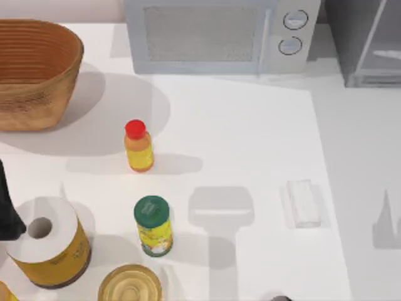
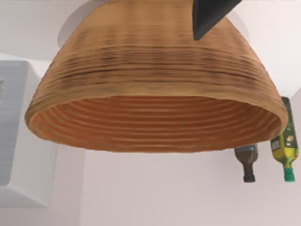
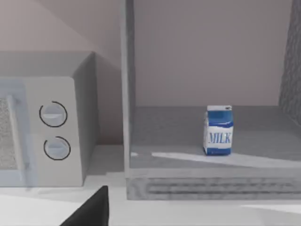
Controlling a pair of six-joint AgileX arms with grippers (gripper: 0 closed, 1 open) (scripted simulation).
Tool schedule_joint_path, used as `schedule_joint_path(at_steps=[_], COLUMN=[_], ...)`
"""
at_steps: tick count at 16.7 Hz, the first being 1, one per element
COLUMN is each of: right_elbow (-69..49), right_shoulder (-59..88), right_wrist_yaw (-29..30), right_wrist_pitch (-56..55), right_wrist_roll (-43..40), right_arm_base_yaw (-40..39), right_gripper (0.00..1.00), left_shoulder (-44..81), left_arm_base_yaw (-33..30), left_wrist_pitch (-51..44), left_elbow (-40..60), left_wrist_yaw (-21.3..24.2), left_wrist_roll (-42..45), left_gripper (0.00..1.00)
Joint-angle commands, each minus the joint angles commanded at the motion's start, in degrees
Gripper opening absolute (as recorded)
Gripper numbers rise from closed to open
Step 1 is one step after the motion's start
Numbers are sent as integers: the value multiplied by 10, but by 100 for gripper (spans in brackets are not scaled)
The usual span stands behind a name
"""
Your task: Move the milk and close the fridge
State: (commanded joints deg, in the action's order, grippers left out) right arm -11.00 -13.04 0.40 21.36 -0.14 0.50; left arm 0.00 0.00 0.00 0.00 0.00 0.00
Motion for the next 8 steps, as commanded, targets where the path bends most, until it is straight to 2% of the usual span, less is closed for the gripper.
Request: schedule_joint_path(at_steps=[8], right_elbow=[-176], right_shoulder=[-215], right_wrist_yaw=[-3], right_wrist_pitch=[411], right_wrist_roll=[-5], right_arm_base_yaw=[-5], right_gripper=[100], left_shoulder=[0], left_arm_base_yaw=[0], left_wrist_pitch=[0], left_elbow=[0], left_wrist_yaw=[0], left_wrist_roll=[0], left_gripper=[100])
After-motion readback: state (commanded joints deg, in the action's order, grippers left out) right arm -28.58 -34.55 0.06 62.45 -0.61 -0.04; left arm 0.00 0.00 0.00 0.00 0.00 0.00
